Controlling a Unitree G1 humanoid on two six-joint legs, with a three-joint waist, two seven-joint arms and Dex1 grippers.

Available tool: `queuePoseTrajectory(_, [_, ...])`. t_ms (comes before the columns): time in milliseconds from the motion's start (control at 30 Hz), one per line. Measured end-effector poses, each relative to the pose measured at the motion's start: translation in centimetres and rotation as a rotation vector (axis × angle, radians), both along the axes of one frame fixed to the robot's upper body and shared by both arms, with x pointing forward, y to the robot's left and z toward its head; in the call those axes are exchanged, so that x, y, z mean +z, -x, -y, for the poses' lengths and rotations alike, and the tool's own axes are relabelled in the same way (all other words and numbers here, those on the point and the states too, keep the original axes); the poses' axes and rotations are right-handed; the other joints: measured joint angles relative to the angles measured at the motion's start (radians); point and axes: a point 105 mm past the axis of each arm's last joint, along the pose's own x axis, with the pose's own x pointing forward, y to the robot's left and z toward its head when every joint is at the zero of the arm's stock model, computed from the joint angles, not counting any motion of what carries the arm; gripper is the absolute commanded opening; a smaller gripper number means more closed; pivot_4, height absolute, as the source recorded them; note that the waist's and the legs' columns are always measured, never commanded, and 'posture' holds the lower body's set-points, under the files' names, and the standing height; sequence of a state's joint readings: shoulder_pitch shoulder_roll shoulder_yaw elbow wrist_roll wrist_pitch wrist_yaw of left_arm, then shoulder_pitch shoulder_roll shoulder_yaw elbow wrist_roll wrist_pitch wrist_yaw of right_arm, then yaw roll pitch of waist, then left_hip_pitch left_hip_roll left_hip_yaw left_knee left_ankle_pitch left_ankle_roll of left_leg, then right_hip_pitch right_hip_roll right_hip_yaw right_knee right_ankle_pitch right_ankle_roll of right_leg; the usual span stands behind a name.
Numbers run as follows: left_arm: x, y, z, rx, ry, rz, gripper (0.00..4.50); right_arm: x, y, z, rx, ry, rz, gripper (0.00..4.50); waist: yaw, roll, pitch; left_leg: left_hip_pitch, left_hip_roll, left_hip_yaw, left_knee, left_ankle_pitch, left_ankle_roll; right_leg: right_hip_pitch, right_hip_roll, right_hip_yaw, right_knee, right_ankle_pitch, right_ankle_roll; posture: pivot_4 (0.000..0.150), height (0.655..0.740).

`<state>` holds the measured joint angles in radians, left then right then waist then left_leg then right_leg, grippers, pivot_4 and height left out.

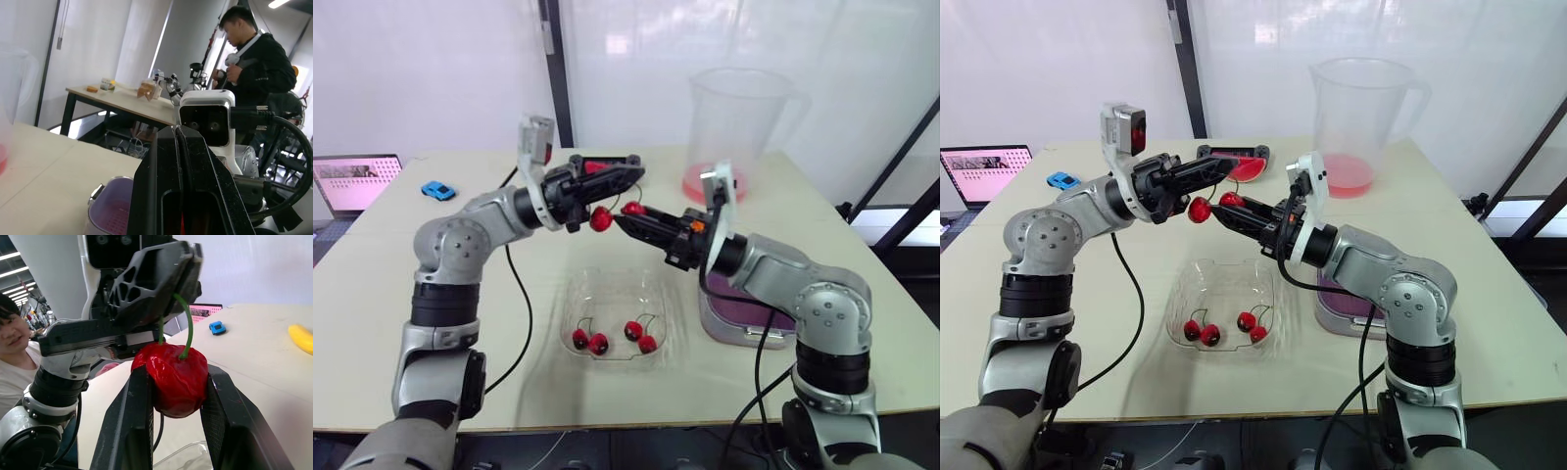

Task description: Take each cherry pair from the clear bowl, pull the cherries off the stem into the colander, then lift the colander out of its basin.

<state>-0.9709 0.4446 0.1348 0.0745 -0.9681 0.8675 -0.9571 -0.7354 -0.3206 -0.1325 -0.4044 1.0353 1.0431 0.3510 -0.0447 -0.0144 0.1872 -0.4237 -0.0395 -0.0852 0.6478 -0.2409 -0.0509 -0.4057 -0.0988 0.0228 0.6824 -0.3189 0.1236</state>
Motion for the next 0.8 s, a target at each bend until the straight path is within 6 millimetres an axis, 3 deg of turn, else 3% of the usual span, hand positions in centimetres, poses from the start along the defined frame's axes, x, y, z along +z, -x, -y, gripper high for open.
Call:
queuePoseTrajectory(200, [-0.1, -0.1, 0.0, 0.006, -0.003, -0.003, 0.0, -0.8, 0.1, -0.1, 0.009, 0.071, -0.004, 1.28, 0.0, 0.0, 0.0, 0.0, 0.0, 0.0, 0.0, 0.0, 0.0, 0.0, 0.0, 0.0, 0.0, 0.0, 0.0, 0.15, 0.74])
queuePoseTrajectory(267, [-0.3, -0.4, 0.0, 0.014, -0.007, -0.003, 0.0, -2.8, 0.1, 0.4, -0.004, 0.272, 0.031, 1.28, 0.003, 0.0, 0.0, 0.0, -0.001, 0.0, 0.0, -0.001, 0.001, 0.0, 0.0, 0.0, 0.0, 0.0, 0.0, 0.15, 0.74])
queuePoseTrajectory(367, [-0.1, -0.6, 0.2, 0.023, 0.0, 0.009, 0.0, -4.3, -0.4, 1.1, -0.011, 0.38, 0.015, 1.28, 0.001, 0.0, 0.0, 0.0, -0.001, 0.0, 0.0, -0.003, 0.005, 0.0, 0.0, 0.0, -0.001, 0.0, 0.0, 0.15, 0.74])
queuePoseTrajectory(533, [0.2, -0.4, 0.4, 0.01, 0.002, 0.025, 0.0, -4.0, -0.1, 2.7, 0.008, 0.457, 0.041, 1.28, 0.001, -0.001, 0.0, 0.0, 0.0, 0.0, 0.0, -0.003, 0.005, 0.0, 0.0, 0.0, -0.001, 0.0, 0.0, 0.15, 0.74])
queuePoseTrajectory(700, [0.1, -0.6, -0.3, 0.05, 0.005, 0.025, 0.0, -3.0, 0.1, 6.2, -0.033, 0.576, 0.065, 1.28, 0.005, -0.001, 0.001, -0.001, 0.0, 0.0, 0.001, -0.004, 0.006, 0.001, -0.001, 0.0, -0.002, 0.0, 0.0, 0.15, 0.74])
queuePoseTrajectory(800, [-1.0, -0.3, -1.4, 0.095, -0.033, 0.037, 0.0, -2.6, -1.0, 11.2, -0.159, 0.771, 0.091, 1.28, 0.005, 0.0, 0.001, -0.001, -0.001, 0.001, 0.001, -0.004, 0.008, 0.0, -0.001, 0.0, -0.002, 0.0, 0.0, 0.15, 0.74])
